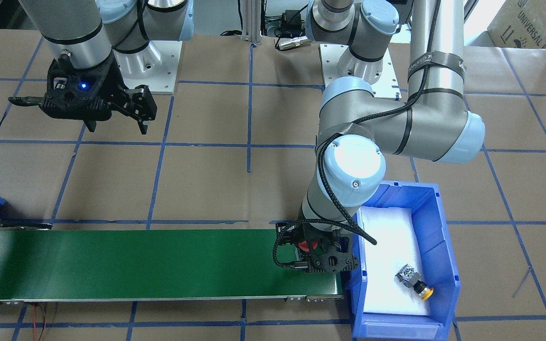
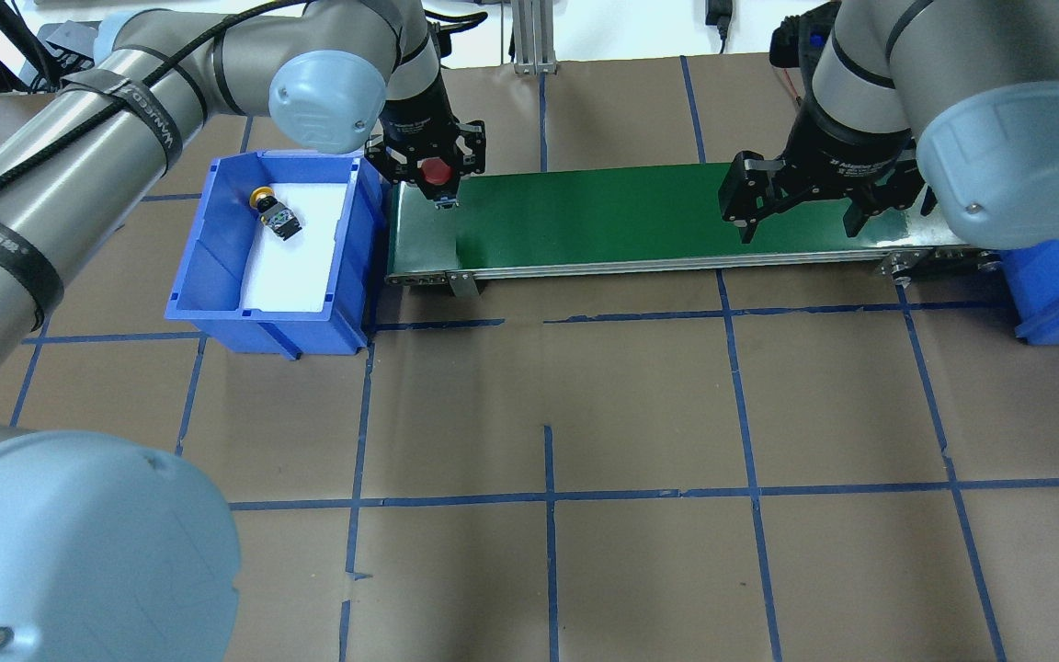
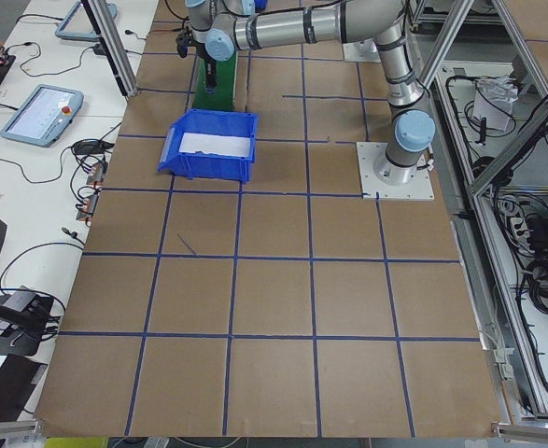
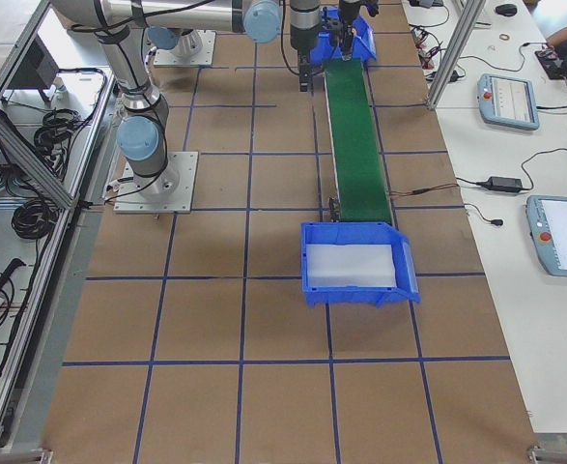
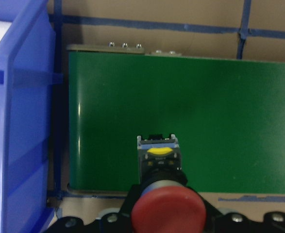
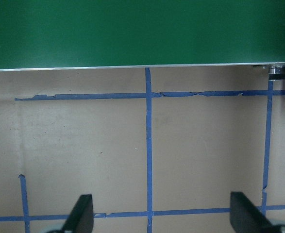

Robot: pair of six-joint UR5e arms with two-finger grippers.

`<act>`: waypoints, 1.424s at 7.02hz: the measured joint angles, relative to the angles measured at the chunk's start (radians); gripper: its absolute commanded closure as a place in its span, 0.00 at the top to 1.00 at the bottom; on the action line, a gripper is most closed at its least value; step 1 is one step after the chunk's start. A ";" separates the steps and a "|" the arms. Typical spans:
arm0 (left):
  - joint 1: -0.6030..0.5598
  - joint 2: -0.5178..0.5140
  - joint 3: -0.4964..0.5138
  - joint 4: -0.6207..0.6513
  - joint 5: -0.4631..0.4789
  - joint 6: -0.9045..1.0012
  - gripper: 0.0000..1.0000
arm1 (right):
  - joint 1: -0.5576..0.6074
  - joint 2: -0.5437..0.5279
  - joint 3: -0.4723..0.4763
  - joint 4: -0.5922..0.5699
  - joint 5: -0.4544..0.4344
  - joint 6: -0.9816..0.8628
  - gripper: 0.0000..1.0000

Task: Transport two buttons from left to right
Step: 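Carry the red button onto the near end of the green conveyor, then open the left gripper to release the red button on the belt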

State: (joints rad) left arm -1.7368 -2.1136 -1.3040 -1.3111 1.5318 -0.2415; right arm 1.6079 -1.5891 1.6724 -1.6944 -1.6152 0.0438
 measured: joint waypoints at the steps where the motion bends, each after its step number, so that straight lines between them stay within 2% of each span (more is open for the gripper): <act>1: 0.002 -0.012 -0.001 0.003 0.001 0.000 0.32 | -0.001 0.000 0.001 -0.001 0.003 0.002 1.00; 5: 0.003 -0.023 -0.038 0.009 -0.003 0.005 0.33 | -0.003 0.000 0.001 -0.001 0.008 0.001 1.00; 6: 0.003 -0.023 -0.051 0.012 -0.002 0.005 0.40 | -0.003 0.000 0.001 -0.001 0.008 0.001 1.00; 7: 0.003 -0.022 -0.059 0.017 -0.001 0.008 0.84 | -0.003 0.000 0.001 -0.001 0.008 0.001 1.00; 8: 0.003 -0.021 -0.062 0.023 0.000 0.010 0.98 | -0.003 0.000 0.001 -0.001 0.008 0.001 1.00; 10: 0.003 -0.015 -0.059 0.037 0.002 0.006 1.00 | -0.003 0.000 0.001 -0.001 0.008 0.001 1.00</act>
State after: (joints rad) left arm -1.7337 -2.1287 -1.3632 -1.2736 1.5336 -0.2356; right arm 1.6045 -1.5892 1.6736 -1.6950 -1.6076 0.0445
